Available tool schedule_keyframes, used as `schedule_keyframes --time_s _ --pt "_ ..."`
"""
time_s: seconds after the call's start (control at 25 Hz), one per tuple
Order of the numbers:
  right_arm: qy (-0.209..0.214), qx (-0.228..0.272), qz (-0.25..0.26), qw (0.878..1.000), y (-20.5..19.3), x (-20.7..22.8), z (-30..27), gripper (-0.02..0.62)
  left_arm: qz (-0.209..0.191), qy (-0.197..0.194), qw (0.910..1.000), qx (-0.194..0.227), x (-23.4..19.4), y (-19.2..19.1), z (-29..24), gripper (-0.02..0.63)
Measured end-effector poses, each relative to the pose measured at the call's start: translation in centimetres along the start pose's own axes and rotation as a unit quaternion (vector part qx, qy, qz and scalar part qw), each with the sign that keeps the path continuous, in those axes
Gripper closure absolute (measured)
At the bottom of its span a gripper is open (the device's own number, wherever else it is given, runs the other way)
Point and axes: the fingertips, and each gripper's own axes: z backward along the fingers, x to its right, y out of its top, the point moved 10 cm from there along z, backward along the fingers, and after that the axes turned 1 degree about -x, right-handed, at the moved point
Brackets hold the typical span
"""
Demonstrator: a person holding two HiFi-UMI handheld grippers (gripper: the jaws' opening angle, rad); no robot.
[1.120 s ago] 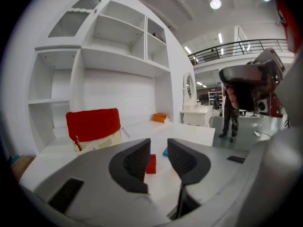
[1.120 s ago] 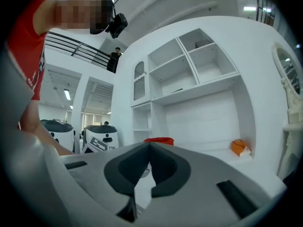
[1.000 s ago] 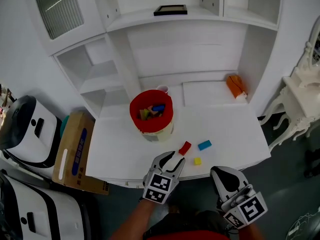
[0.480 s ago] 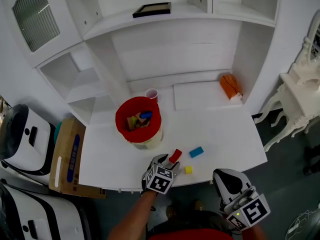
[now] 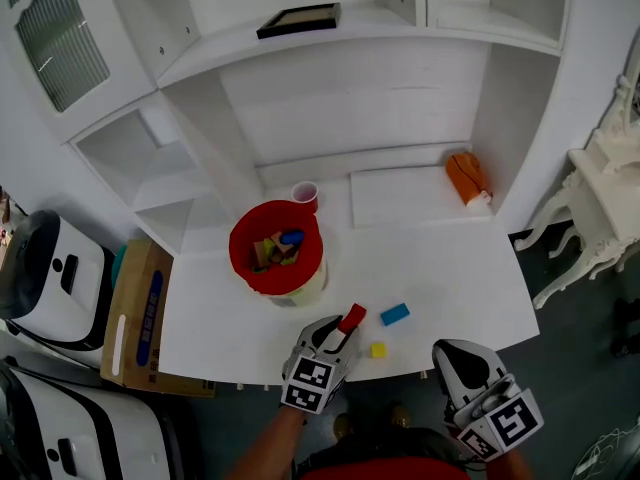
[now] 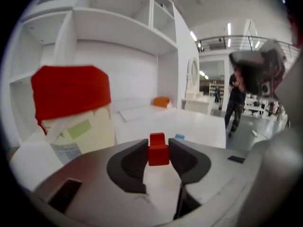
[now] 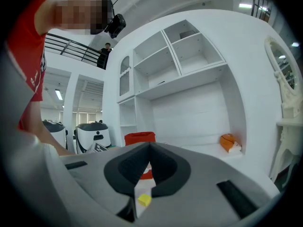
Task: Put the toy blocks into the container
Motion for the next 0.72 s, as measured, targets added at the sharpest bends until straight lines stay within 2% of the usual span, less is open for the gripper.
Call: schedule_keyframes --time_s 0.16,0.36,0.52,0.72 --pt "0.009 0.002 -0.012 1.0 -0.4 0.1 -0.9 0.577 0.035 0.027 0.9916 0.122 -0.2 4.0 4.1 0.455" --pt "0.024 0.003 -0.013 1.0 -0.5 -0.5 -2.1 0.577 0.024 0.08 0.9731 0.214 -3.5 10.6 8.9 0.455" --pt "0.027 0.007 -0.013 1.0 -0.3 -0.7 -2.6 0.577 0.005 0.141 0.9644 0.223 -8.3 13.8 10.4 0.456" --pt "0.023 0.007 -0.013 1.0 -0.3 -0.8 -2.6 0.577 0.021 0.194 0.9679 0.159 -13.5 13.1 9.0 0.454"
